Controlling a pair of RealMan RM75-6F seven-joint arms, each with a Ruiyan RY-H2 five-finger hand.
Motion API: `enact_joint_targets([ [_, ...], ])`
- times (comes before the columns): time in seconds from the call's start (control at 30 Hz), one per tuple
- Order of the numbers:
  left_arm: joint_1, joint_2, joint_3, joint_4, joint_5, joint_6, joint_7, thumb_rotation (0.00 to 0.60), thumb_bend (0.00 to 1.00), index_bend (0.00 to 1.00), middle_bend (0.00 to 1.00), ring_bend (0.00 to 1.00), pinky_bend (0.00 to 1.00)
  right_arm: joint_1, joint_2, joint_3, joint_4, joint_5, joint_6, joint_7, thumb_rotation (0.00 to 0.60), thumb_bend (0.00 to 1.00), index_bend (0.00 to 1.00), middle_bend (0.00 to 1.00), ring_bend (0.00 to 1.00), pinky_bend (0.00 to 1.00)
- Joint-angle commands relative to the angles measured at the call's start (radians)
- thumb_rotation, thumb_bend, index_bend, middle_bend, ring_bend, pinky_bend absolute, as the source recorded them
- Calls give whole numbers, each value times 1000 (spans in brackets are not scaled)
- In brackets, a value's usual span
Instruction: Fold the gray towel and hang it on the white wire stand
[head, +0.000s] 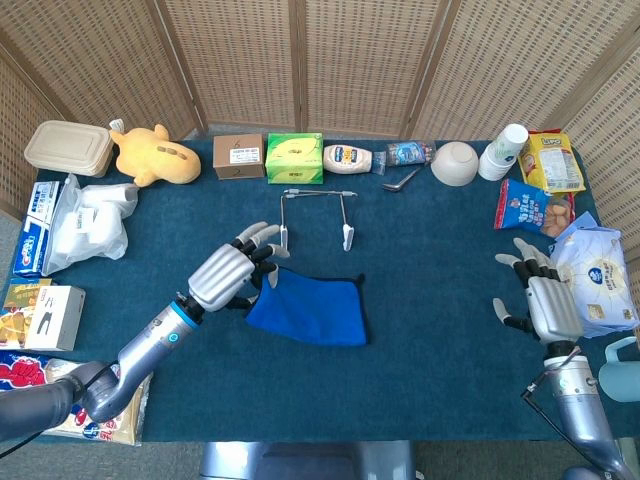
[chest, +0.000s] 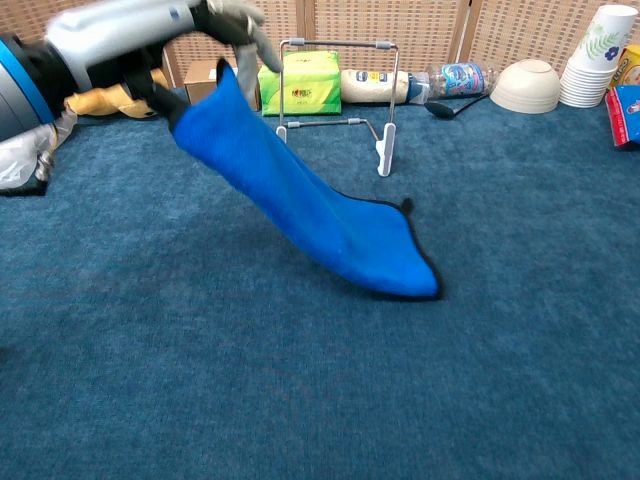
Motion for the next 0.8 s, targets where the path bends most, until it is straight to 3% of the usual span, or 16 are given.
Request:
enact_joint_targets([
  [0.03, 7, 94, -62, -128, -79, -18, 47, 600, 561, 776, 305, 86, 0, -3, -9, -2, 12, -4, 3, 10, 600, 366, 205, 46, 0, 0],
  [0.33, -20, 231, -187, -322, -272, -77, 150, 600, 570, 781, 305, 85, 0, -20, -35, -7, 48, -19, 20, 50, 600, 366, 204, 46, 0, 0],
  [0.8, -95, 317, -298, -406, -526, -159, 239, 600, 576, 782, 301, 84, 0, -53, -58, -19, 83, -41, 38, 125, 600, 362, 204, 46, 0, 0],
])
